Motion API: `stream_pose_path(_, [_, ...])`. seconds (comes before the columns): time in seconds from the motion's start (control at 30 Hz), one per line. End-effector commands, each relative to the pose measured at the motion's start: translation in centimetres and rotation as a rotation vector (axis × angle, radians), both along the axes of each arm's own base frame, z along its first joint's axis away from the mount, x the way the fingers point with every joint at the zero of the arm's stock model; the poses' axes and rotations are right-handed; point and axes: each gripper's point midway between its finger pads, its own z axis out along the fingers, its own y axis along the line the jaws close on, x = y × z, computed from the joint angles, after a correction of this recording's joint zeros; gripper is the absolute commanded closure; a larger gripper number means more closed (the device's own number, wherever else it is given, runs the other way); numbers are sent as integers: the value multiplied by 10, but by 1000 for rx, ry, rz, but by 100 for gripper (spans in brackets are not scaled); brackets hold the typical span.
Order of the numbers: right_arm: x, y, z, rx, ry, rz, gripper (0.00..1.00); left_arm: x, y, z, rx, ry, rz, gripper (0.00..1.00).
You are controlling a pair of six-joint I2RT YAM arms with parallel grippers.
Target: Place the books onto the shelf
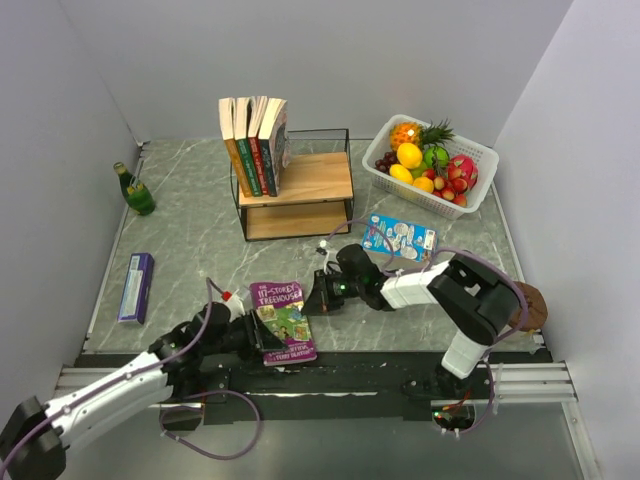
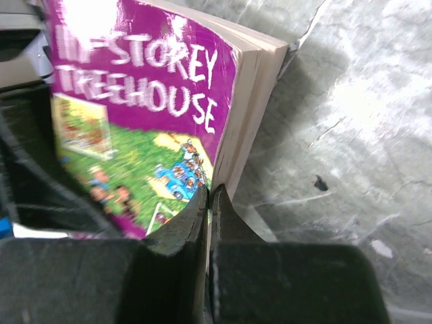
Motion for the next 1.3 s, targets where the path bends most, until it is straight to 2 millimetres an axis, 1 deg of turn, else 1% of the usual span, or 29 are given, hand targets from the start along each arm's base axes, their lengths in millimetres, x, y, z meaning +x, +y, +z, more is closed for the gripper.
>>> stream_pose_path(0.0, [-48,-20,-14,-141,74,83,100,22,5,28,-28,-137,93,99])
stream_pose_path(0.03, [-44,-17,3,-136,-1,82,100,30,11,35,-2,-180,127,99])
stream_pose_path(0.07, [-43,-19,8,-163,-27,65,93,35,13,59,-14,-225,150,99])
stream_pose_path(0.1, [-43,-25,13,-207,-44,48,78,34,19,57,34,-231,151,99])
stream_pose_path(0.13, [-35,-30,25,-232,-110,-6,69,39,25,63,64,-252,178,99])
stream_pose_path(0.17, [-36,-32,31,-257,-145,-21,61,41,26,81,55,-280,187,99])
stream_pose_path(0.2, [-35,-35,38,-274,-168,-44,52,41,26,86,60,-292,177,99])
stream_pose_path(0.23, [-29,-45,52,-304,-212,-101,48,42,27,90,67,-299,184,99])
stream_pose_path(0.3, [-33,-51,66,-325,-245,-129,43,46,29,109,72,-344,188,99])
stream_pose_path(0.33, [-34,-58,82,-322,-264,-159,43,46,31,115,81,-359,186,99])
stream_pose_path(0.4, [-33,-66,100,-321,-316,-207,41,49,34,136,84,-416,192,99])
stream_pose_path(0.43, [-32,-68,123,-271,-345,-231,41,49,35,140,93,-424,184,99])
stream_pose_path(0.47, [-33,-76,128,-285,-358,-250,41,49,35,155,80,-452,182,99])
stream_pose_path(0.5, [-34,-77,139,-265,-373,-255,41,50,36,159,92,-484,165,99])
stream_pose_path(0.53, [-34,-80,162,-216,-402,-272,41,50,36,165,95,-505,157,99])
stream_pose_path(0.57, [-35,-84,170,-218,-412,-277,41,51,36,179,87,-539,152,99])
stream_pose_path(0.63, [-32,-87,205,-167,-462,-293,41,53,35,193,94,-610,131,99])
stream_pose_path(0.67, [-33,-93,211,-185,-469,-294,41,56,33,210,78,-648,131,99])
stream_pose_path(0.7, [-30,-94,236,-154,-505,-309,41,64,36,219,106,-705,146,99])
stream_pose_path(0.73, [-28,-96,246,-150,-523,-311,41,67,35,228,108,-733,146,99])
stream_pose_path(0.77, [-28,-98,256,-143,-541,-312,41,72,32,246,104,-764,145,99])
stream_pose_path(0.8, [-25,-101,276,-124,-573,-325,41,76,28,260,101,-815,138,99])
stream_pose_path(0.87, [-22,-103,291,-121,-603,-334,40,86,18,289,92,-863,133,99])
stream_pose_path(0.9, [-22,-105,307,-103,-628,-337,40,90,12,304,76,-915,124,99])
stream_pose_path(1.07, [-12,-107,341,-84,-690,-382,39,112,-26,368,84,-1070,101,99])
stream_pose_path(1.13, [-10,-108,357,-57,-711,-399,38,113,-44,382,118,-1154,61,99])
stream_pose_path(1.17, [-5,-112,362,-61,-726,-430,38,126,-53,391,162,-1172,84,99])
stream_pose_path(1.23, [-1,-119,374,-47,-745,-473,36,133,-65,396,232,-1226,76,99])
stream_pose_path(1.27, [5,-125,378,-60,-760,-523,35,147,-70,399,267,-1239,123,99])
